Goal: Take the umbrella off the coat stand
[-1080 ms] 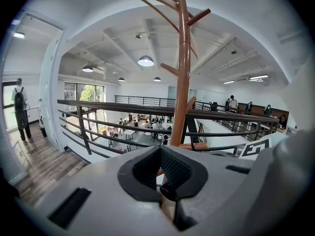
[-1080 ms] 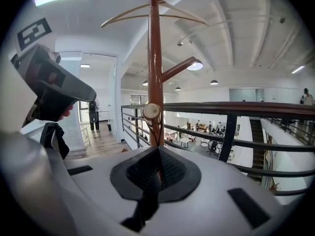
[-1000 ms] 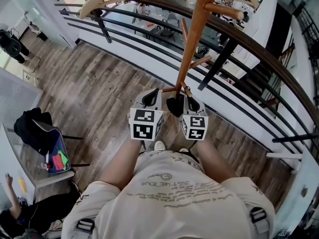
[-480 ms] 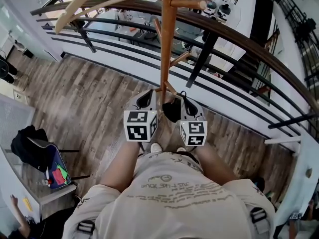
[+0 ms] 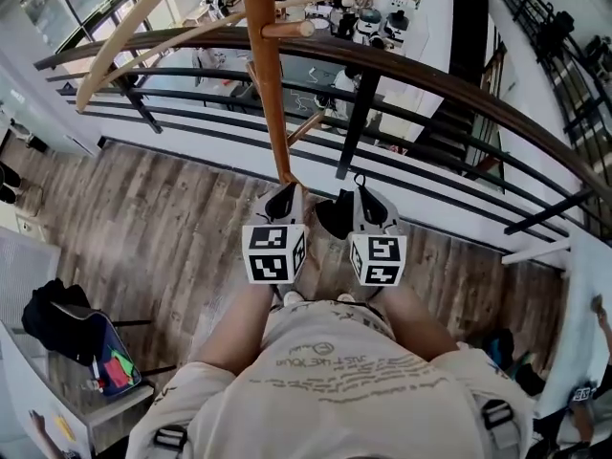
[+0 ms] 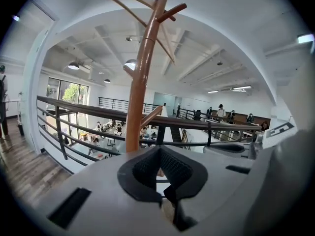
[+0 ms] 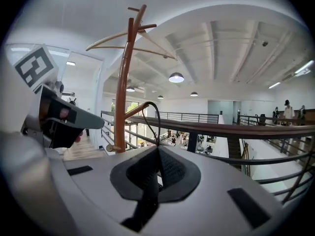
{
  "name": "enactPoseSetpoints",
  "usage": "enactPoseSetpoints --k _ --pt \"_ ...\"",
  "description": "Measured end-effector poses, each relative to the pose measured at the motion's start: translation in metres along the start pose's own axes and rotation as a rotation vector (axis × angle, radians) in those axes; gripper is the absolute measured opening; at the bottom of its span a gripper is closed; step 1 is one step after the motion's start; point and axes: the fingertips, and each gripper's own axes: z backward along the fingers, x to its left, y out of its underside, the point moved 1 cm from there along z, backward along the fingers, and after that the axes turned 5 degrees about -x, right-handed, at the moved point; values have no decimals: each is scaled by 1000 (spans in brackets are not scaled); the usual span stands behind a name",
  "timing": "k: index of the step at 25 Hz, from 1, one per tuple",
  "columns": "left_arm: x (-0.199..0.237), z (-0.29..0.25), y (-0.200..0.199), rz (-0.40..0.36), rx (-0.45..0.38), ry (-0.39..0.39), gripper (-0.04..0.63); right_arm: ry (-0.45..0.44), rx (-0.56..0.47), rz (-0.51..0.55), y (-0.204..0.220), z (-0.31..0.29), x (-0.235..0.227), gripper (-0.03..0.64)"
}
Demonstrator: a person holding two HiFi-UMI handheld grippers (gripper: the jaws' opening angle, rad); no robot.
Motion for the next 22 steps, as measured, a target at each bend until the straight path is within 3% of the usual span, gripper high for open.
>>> enactPoseSetpoints --k 11,22 --pt "-40 -23 -42 -27 -60 25 5 84 -79 5 -76 12 -71 5" --pt "-57 -38 -60 -60 -85 24 5 85 -107 -33 -89 13 -100 5"
